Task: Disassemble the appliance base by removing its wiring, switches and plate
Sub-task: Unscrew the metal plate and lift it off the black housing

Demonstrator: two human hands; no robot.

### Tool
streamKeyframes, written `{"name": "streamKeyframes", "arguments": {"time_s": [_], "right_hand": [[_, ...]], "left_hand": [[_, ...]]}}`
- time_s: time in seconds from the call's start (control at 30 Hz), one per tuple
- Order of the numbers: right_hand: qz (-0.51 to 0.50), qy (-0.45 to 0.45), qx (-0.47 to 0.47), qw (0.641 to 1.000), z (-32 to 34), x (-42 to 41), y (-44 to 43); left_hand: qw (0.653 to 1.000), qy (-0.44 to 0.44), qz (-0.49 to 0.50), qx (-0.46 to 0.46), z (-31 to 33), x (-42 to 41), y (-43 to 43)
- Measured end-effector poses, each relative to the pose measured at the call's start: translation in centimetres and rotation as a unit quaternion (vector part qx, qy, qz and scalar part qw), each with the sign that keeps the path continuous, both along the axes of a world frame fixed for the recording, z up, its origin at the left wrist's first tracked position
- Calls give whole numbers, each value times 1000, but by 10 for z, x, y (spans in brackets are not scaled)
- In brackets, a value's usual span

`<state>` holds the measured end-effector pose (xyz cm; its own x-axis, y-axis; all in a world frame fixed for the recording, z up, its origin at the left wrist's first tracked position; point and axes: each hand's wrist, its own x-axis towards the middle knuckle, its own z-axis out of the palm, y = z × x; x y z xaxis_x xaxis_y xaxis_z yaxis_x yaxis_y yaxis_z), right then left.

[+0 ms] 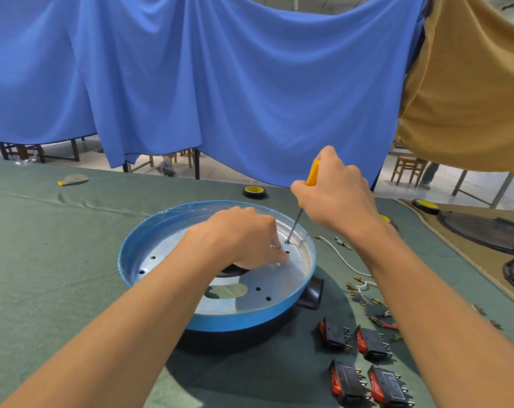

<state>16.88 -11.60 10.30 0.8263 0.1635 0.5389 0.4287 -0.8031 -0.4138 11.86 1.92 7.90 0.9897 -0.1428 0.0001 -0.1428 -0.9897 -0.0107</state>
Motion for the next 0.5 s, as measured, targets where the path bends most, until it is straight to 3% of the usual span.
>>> {"name": "streamKeyframes", "arguments": {"time_s": [0.13,0.33,0.5], "right_hand": [[47,66,46,996,1,0,2],[29,-34,8,999,-8,0,5],[54,-57,-39,996,-8,4,1]], "left_hand": [[1000,1,1,3,1,0,-1],[1000,-1,-2,7,0,1,0],[1000,-9,-7,7,-2,2,0]]}}
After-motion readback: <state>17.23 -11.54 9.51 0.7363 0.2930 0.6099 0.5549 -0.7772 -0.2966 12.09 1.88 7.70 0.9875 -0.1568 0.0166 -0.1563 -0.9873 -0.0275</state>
